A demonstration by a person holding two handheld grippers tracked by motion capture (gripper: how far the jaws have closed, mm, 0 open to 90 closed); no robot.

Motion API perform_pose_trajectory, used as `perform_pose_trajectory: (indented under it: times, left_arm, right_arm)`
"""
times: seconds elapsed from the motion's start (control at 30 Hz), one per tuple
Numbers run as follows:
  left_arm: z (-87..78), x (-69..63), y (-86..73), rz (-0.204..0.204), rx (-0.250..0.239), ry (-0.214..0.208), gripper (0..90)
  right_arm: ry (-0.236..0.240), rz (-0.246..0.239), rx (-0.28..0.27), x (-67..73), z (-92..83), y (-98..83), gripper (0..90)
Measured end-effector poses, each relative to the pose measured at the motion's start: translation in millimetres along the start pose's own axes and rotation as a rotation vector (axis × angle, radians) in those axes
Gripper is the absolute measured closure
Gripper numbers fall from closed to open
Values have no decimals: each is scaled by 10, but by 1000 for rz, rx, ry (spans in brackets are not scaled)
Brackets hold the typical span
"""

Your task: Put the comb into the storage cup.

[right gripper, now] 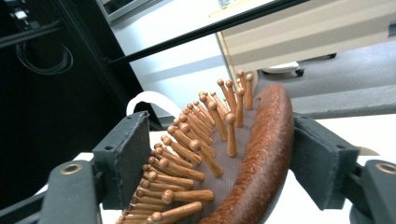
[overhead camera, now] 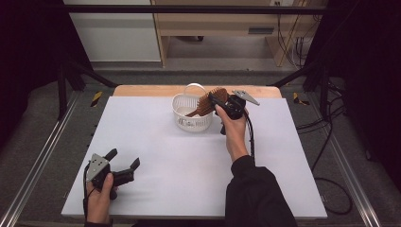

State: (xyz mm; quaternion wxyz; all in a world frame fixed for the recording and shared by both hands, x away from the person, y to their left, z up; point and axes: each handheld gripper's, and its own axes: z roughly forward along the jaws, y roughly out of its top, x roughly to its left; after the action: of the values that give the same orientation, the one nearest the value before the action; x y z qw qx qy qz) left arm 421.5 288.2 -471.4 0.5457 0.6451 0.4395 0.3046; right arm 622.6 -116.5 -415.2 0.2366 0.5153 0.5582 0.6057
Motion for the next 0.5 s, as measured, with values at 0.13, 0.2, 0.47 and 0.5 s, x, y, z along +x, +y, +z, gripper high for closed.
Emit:
perform_pose_trajectory:
  times: [0.13, 0.2, 0.47, 0.5]
  left_arm:
    - [-2, 5, -1, -3, -1, 1, 21]
    - [-1, 5, -1, -4, -1, 1, 21]
    - [1, 2, -1, -2, 0, 1, 21]
    - [1, 2, -1, -1, 0, 1, 21]
  right_arm:
    - [-24, -36, 3, 18, -11, 6, 187]
    - [-38, -55, 2, 19, -20, 14, 168]
    - [-71, -90, 14, 35, -57, 40, 129]
    - [-70, -96, 13, 39, -62, 43, 126]
